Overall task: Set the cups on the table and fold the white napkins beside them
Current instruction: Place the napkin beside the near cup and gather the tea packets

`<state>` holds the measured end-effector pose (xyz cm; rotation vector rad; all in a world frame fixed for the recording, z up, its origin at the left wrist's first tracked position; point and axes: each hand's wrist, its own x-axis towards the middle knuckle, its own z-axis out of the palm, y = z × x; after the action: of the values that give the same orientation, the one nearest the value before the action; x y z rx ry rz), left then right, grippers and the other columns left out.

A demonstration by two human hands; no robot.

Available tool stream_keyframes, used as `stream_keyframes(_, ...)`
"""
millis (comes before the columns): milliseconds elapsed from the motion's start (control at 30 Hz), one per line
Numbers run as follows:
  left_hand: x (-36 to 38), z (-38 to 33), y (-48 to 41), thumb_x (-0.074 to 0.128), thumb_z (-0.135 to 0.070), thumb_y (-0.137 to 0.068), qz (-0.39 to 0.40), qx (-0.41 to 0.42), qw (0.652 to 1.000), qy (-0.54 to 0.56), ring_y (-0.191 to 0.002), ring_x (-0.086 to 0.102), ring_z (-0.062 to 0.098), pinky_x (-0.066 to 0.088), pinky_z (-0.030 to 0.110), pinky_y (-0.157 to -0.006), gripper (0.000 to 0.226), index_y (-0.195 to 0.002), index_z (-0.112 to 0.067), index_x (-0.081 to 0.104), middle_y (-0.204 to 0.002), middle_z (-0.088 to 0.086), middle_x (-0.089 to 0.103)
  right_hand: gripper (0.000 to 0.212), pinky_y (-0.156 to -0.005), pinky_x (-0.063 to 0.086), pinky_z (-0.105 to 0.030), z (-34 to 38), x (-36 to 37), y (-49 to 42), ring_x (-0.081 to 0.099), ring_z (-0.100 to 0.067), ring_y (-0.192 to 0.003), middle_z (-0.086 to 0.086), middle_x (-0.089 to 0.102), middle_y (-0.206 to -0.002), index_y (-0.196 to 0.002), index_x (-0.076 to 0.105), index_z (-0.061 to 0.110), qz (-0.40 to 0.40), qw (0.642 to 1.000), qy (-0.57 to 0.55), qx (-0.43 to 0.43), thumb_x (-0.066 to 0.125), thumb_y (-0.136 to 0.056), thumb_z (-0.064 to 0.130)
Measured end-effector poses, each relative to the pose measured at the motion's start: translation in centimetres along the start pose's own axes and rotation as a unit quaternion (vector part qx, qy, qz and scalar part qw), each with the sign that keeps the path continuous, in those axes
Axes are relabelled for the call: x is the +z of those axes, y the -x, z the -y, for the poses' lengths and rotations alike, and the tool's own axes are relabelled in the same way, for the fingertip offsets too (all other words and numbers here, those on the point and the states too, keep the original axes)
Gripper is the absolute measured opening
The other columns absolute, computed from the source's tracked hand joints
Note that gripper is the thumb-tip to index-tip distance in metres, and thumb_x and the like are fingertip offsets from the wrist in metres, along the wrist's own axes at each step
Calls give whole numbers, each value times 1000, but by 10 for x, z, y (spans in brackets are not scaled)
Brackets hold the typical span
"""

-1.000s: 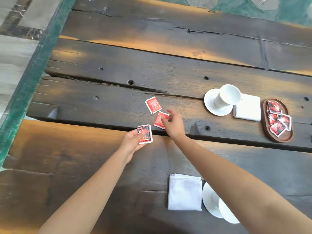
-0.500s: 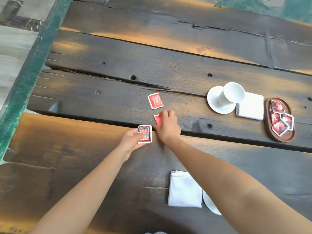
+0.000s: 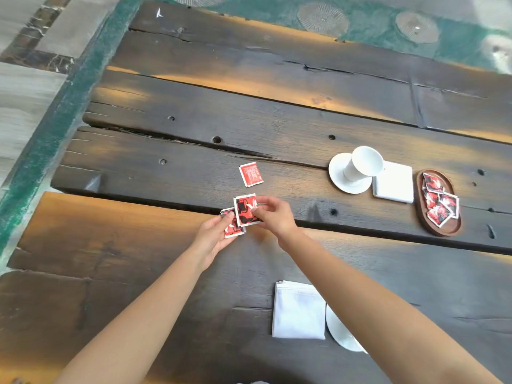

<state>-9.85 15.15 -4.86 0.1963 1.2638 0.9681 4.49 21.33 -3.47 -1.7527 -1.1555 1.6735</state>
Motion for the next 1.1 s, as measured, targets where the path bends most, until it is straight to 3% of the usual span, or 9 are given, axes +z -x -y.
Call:
stream_keyframes(67, 1, 0, 2, 56, -19, -93, 11, 7, 1000, -4, -96, 68, 16, 54, 24, -81, 22, -112, -11, 63, -106, 7, 71, 18, -63, 51, -19, -3, 4, 8, 62, -11, -65, -1, 64, -72, -100, 63, 3, 21, 1000, 5, 1, 63, -84, -3)
stream_keyframes(167, 2, 0, 4, 53, -10, -94, 12, 9, 1000, -15, -92, 69, 15, 55, 22, -75, 23, -116, -10, 61, -107, 8, 70, 18, -65, 49, -24, -11, 10, 13, 60, -14, -64, -3, 62, -70, -79, 58, 12, 9, 1000, 15, 6, 69, -81, -2)
stream_keyframes(300, 0, 3, 5, 48, -2, -95, 4, 4, 1000, -7, -76, 70, 10, 58, 20, -66, 23, -114, -5, 59, -98, 8, 69, 16, -63, 51, -30, -20, 18, 10, 56, -13, -59, 0, 58, -65, -75, 59, 14, 20, 997, 72, -1, 70, -80, 2)
stream_keyframes(433, -6, 2, -2, 48, -1, -95, -33, -6, 999, 14, -68, 70, 9, 58, 20, -62, 21, -113, -4, 58, -93, 8, 67, 17, -70, 48, -29, -12, 14, -10, 55, -11, -62, 6, 62, -67, -70, 64, 22, -15, 989, 143, -34, 62, -82, 9)
stream_keyframes(567, -9, -2, -11, 50, -2, -95, -54, -12, 998, 19, -80, 67, 13, 58, 19, -62, 21, -113, -6, 58, -97, 7, 67, 8, -80, 50, -36, 6, 7, -47, 56, -15, -72, 8, 57, -73, -91, 62, 19, -74, 981, 174, -45, 65, -84, 18)
stream_keyframes(667, -10, -7, -18, 50, -3, -95, -55, -10, 998, 22, -78, 68, 10, 57, 19, -61, 19, -110, -10, 59, -94, 3, 69, 33, -91, 49, -42, 21, 8, -73, 61, -24, -97, -6, 61, -105, -114, 58, 15, -98, 967, 230, -48, 66, -83, 27)
stream_keyframes(767, -12, -11, -27, 51, -3, -94, -63, -15, 998, 13, -77, 69, 9, 58, 19, -62, 18, -106, -12, 61, -93, 1, 70, 54, -100, 42, -39, 30, 15, -92, 50, -29, -118, -12, 47, -129, -129, 47, 12, -108, 950, 289, -42, 66, -83, 33)
stream_keyframes(967, -21, -22, -39, 53, -4, -94, -79, -22, 997, 4, -69, 72, 8, 57, 19, -56, 15, -97, -14, 63, -88, 0, 70, 55, -97, 40, -43, 34, 27, -101, 37, -31, -126, -11, 41, -134, -134, 40, 13, -107, 902, 411, -70, 64, -85, 20)
stream_keyframes(1100, -20, -22, -40, 51, -3, -94, -72, -22, 997, 14, -69, 72, 8, 56, 20, -55, 15, -98, -13, 62, -91, 3, 70, 54, -102, 39, -43, 34, 27, -104, 38, -32, -127, -14, 43, -133, -133, 42, 13, -94, 912, 396, -49, 65, -84, 16)
